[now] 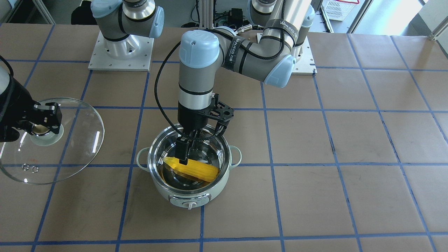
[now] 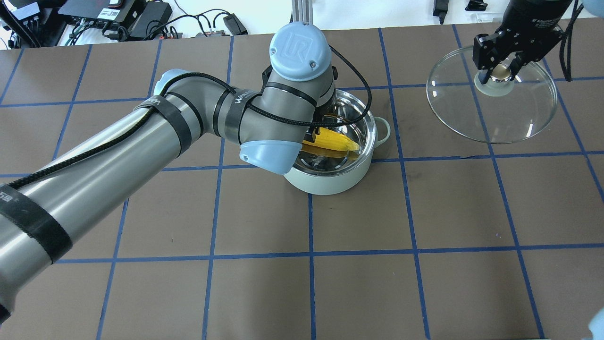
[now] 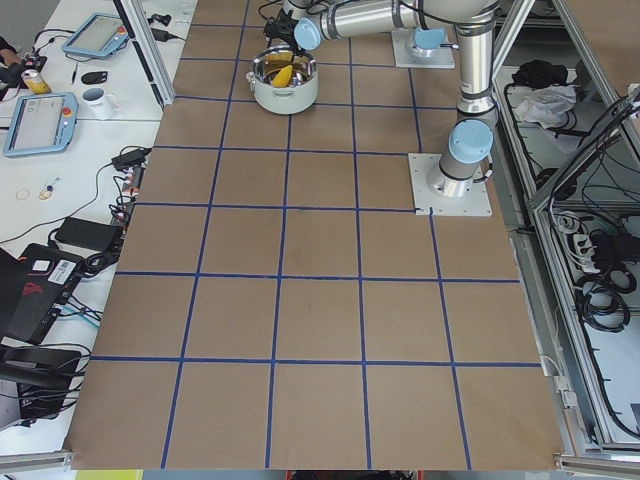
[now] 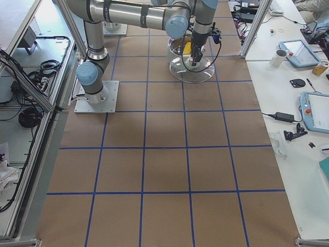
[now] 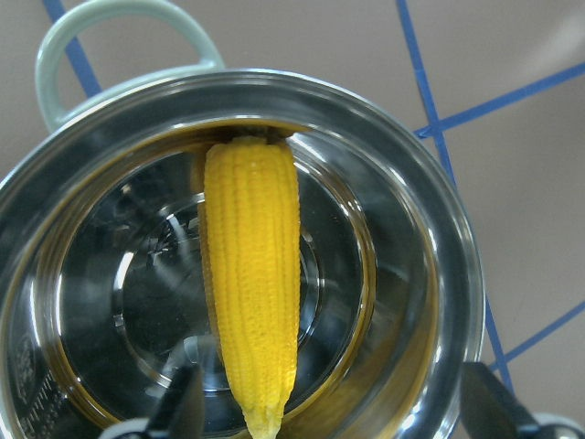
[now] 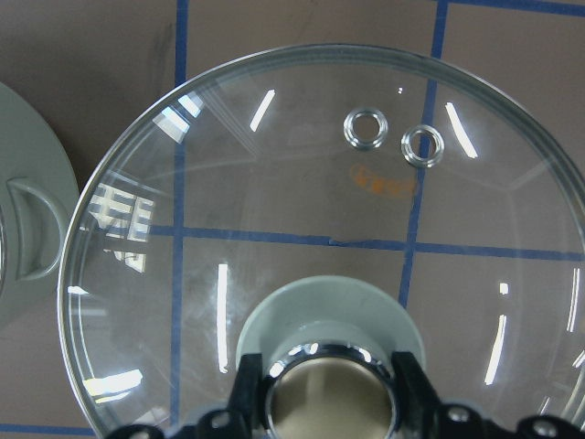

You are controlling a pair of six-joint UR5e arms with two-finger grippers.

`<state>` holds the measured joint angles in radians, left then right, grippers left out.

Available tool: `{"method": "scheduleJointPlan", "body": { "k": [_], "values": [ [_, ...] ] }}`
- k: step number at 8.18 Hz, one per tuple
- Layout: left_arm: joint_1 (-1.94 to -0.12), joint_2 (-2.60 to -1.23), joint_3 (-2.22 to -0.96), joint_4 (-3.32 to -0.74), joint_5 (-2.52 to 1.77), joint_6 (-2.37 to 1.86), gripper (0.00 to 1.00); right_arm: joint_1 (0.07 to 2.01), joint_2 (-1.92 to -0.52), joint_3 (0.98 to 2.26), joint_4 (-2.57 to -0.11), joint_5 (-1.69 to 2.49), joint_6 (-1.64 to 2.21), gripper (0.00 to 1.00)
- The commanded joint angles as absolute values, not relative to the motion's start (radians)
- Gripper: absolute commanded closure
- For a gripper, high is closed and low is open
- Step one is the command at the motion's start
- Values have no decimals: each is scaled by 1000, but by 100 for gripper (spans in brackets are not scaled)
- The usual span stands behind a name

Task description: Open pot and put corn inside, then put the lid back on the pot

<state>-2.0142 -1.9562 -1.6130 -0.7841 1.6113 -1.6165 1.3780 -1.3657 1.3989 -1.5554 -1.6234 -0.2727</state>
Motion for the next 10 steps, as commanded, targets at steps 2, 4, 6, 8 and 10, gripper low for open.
{"method": "scheduleJointPlan", "body": {
  "k": [2,4,6,8,10],
  "values": [
    [-1924,-1879,-1605,-808,1525,-1012,0,1462,-1371,1397,-1554,-1621,-136,100],
    [-1815,-1826,-1603,-811,1528,-584,0,1578,-1362,1397,-1569,-1621,15,100],
    [-1712,-1770,-1603,-924,1532,-341,0,1672,-1345,1397,-1606,-1577,183,100],
    [-1604,-1727,-1600,-1044,1534,-147,0,1739,-1304,1397,-1689,-1543,279,100],
    [-1508,-1659,-1600,-1200,1535,1,0,1781,-1249,1396,-1771,-1503,348,100]
  ]
}}
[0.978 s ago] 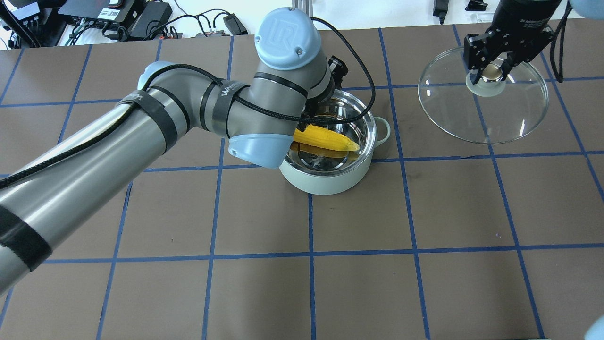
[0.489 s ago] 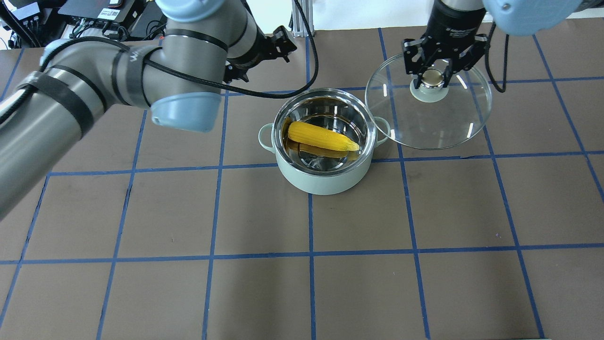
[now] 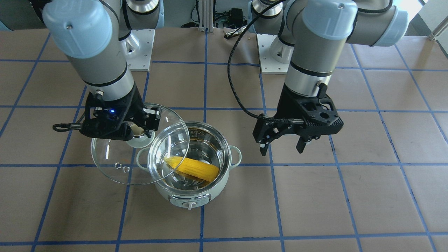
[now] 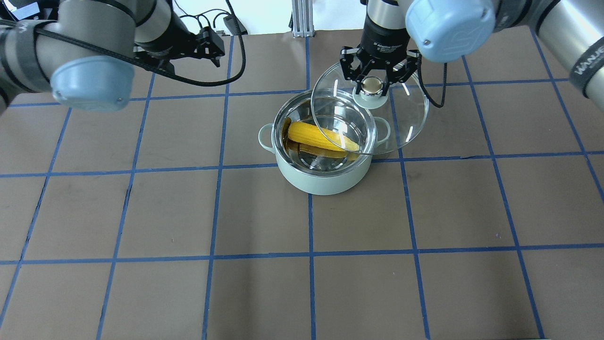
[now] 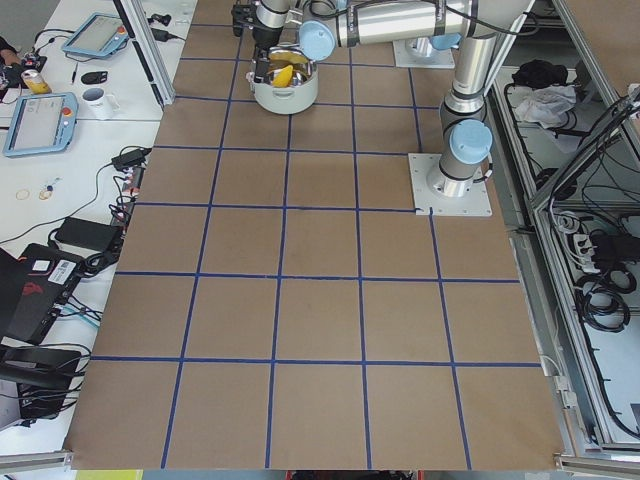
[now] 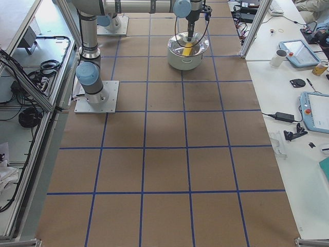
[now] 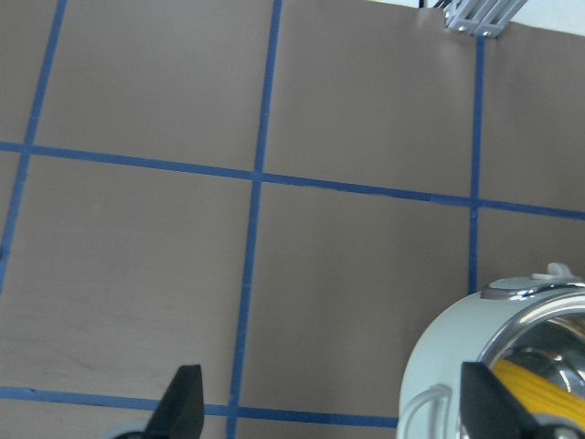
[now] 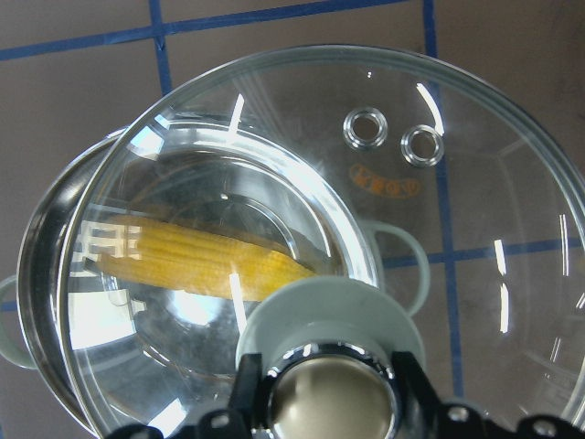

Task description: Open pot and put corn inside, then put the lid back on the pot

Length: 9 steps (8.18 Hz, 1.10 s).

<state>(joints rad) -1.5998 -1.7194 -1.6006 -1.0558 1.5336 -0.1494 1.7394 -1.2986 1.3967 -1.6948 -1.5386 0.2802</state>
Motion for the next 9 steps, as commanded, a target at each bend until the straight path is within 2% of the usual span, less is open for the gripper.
{"method": "scheduleJointPlan", "body": {
  "k": [1,4,9],
  "values": [
    [-1485,-1623,-1600,-1250,1558,35,0,1782,-1223,1393,-1790,-1465,382,100],
    [-1489,-1557,-1601,-1386,1577,37,0,1787,-1198,1384,-1799,-1398,468,100],
    [-1491,-1560,-1611,-1391,1580,37,0,1816,-1178,1384,-1793,-1362,482,100]
  ]
}}
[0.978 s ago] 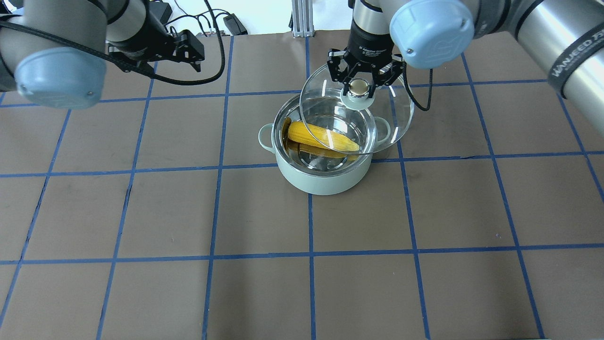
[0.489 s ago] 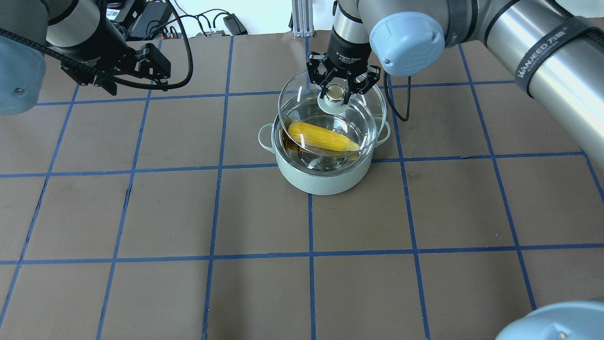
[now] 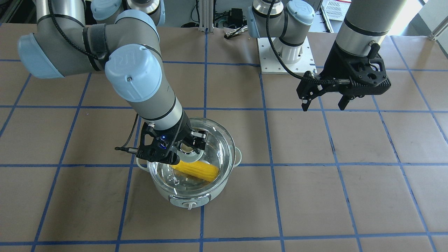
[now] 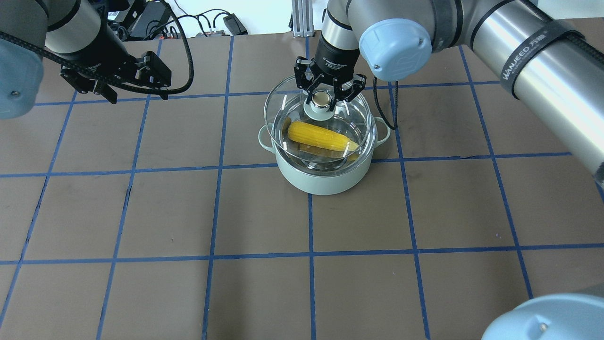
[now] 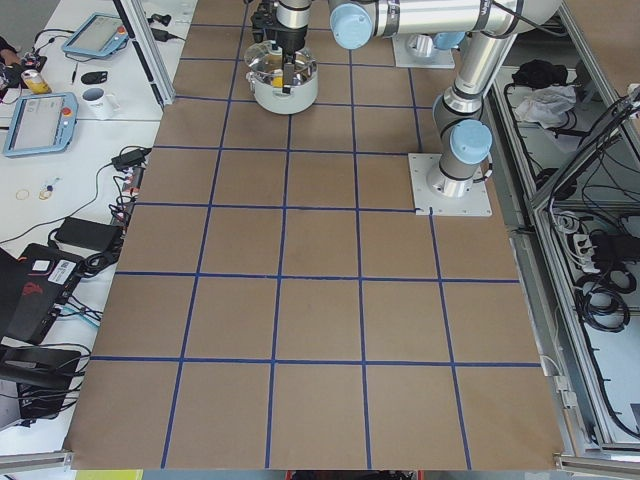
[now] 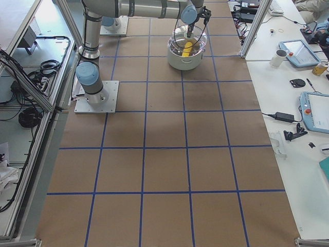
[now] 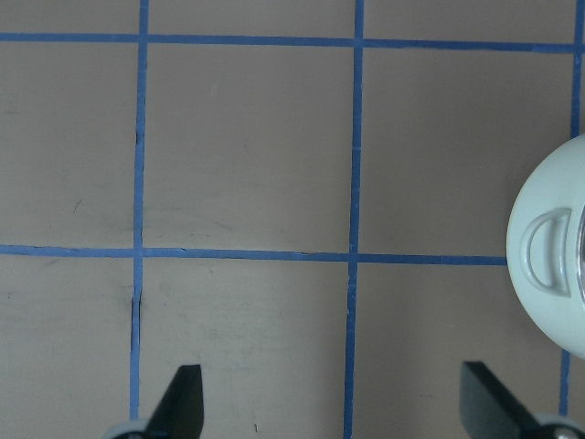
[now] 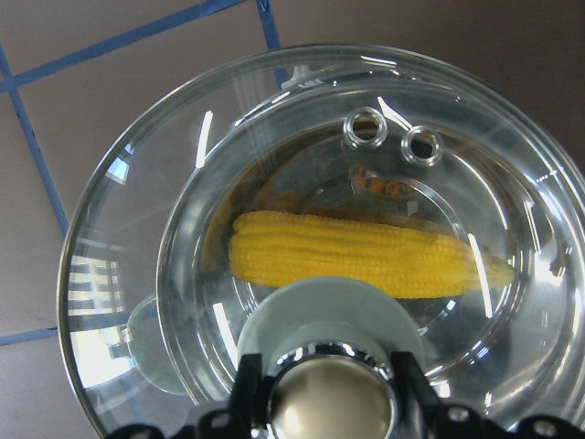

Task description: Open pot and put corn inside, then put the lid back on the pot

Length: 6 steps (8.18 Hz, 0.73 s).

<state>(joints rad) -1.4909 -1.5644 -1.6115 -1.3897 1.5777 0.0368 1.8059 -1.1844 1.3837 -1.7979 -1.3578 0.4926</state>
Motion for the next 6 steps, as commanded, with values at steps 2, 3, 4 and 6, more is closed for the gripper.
{"method": "scheduleJointPlan", "body": {
  "k": [2,3,4,6],
  "values": [
    [-1491,-1557,-1611,-1390,1578,37,0,1815,-1174,1394,-1793,-1377,459,100],
    [-1491,-1560,-1609,-1387,1578,37,0,1815,-1172,1394,-1792,-1400,454,100],
    [-1491,-1557,-1611,-1387,1577,37,0,1815,-1172,1396,-1792,-1401,454,100],
    [-1491,-1557,-1609,-1385,1577,37,0,1815,-1172,1402,-1790,-1402,454,100]
  ]
}}
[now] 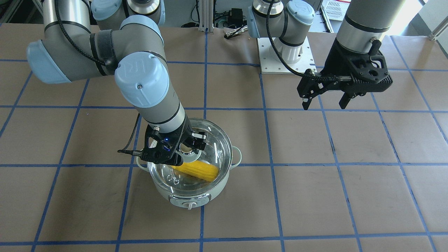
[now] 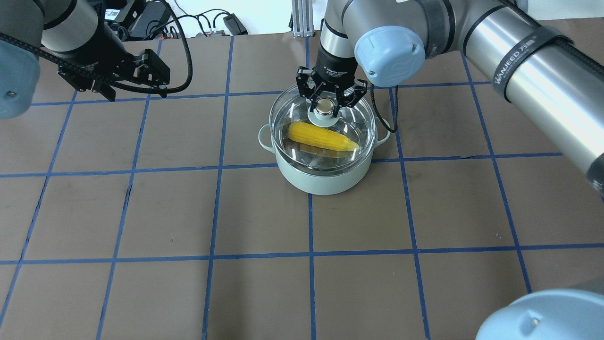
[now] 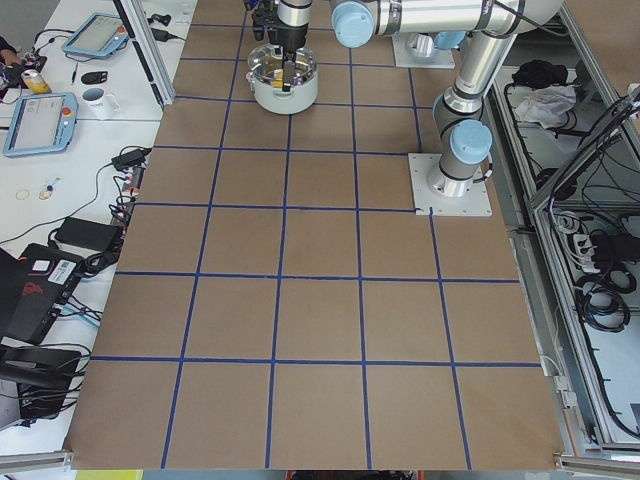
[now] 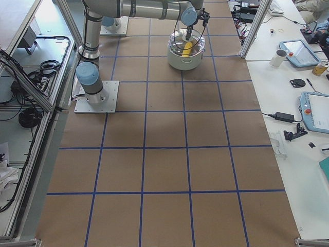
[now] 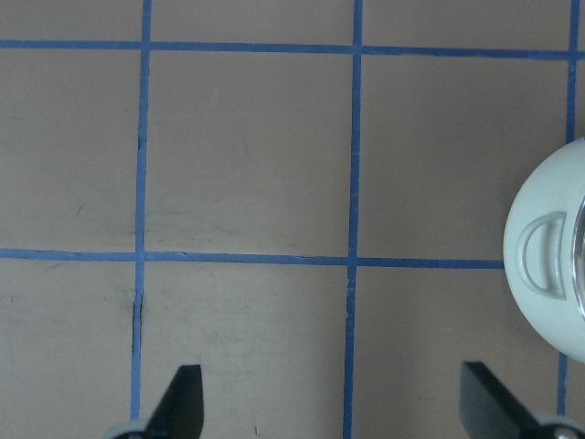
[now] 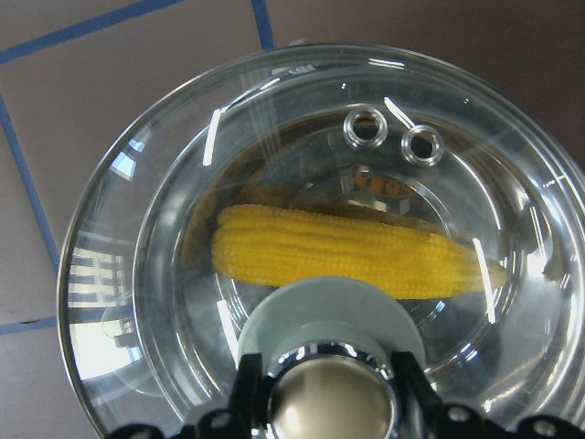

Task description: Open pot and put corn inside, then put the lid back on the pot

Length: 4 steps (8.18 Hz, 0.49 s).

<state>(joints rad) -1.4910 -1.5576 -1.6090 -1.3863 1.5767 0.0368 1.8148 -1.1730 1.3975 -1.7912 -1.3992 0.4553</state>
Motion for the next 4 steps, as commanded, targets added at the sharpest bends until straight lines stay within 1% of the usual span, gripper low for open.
{"method": "scheduleJointPlan", "body": {
  "k": [1,4],
  "values": [
    [-1491,-1559,-1609,-1381,1577,38,0,1815,-1170,1402,-1790,-1401,454,100],
    [-1493,-1552,-1611,-1379,1577,37,0,1815,-1170,1407,-1790,-1402,453,100]
  ]
}}
